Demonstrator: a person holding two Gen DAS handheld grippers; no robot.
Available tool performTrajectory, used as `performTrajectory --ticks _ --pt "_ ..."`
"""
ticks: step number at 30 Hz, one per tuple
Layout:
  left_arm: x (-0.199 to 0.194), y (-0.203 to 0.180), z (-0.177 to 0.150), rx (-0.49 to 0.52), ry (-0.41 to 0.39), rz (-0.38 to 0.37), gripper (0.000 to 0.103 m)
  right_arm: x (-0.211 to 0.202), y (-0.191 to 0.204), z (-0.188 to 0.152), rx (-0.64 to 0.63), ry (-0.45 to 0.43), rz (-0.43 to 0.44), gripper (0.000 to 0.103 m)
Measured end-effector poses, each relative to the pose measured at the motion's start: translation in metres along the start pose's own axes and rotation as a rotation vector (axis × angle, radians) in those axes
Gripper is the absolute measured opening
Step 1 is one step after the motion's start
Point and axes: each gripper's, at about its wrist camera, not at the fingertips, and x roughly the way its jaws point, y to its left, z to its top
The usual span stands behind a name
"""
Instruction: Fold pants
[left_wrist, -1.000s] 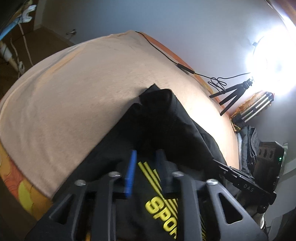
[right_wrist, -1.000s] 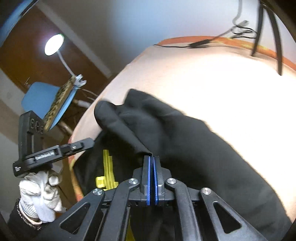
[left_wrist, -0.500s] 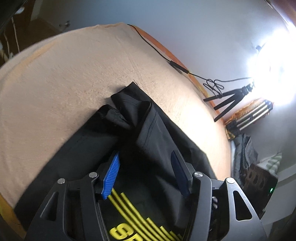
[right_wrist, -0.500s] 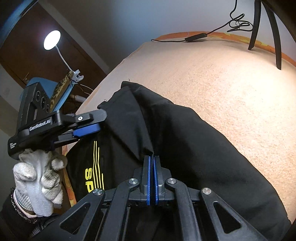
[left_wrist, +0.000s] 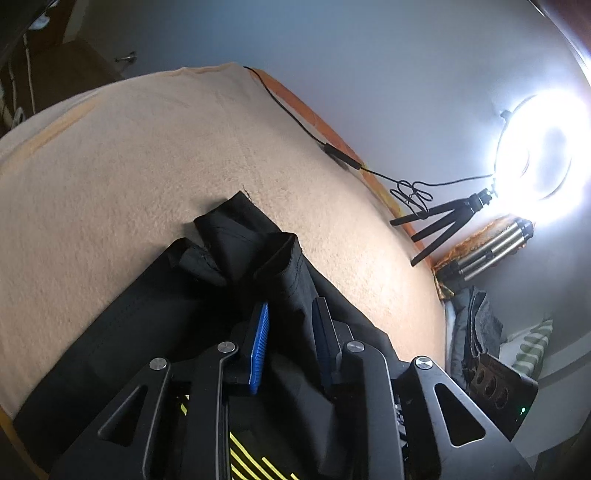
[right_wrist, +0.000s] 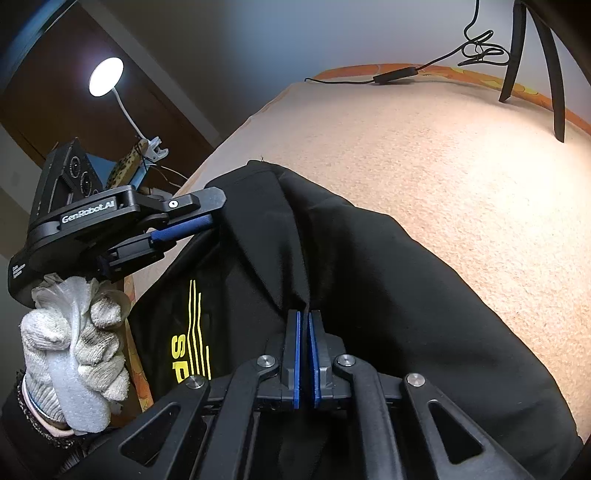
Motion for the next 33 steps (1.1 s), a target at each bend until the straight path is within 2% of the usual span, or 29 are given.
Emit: performTrajectory --ticks 5,8,10,11,14,19,25,33 --pt "0.012 0.003 0.001 -0.036 0.035 0.024 0.023 0.0 0.002 -0.002 -0.017 0.005 0.004 0.005" --pt "0.015 0.004 0.0 -0.034 0.008 0.03 0.022 0.001 0.004 -0.003 -0.029 0.007 0.004 0.005" --pt "0.016 0.003 0.0 -0.026 -0.004 0.037 0.006 0.001 0.005 -0.003 -0.034 0.007 0.001 0.005" --pt "0.017 0.001 -0.001 -0.016 -0.008 0.041 0.002 0.001 0.005 -0.003 -0.035 0.008 0.001 0.005" --pt "0.009 -0.001 -0.002 0.001 -0.038 0.035 0.002 0.0 0.007 -0.003 -0.038 0.01 0.002 0.005" --pt "-0.023 -0.003 -0.001 0.03 -0.103 0.017 0.002 -0.008 0.018 -0.004 -0.069 -0.011 0.01 0.003" --pt "-0.06 0.005 -0.008 0.032 -0.149 0.011 0.001 -0.022 0.053 -0.01 -0.155 -0.027 0.036 0.001" --pt "-0.102 0.03 -0.036 0.024 -0.161 0.062 0.001 -0.023 0.106 -0.036 -0.294 0.009 0.037 0.001"
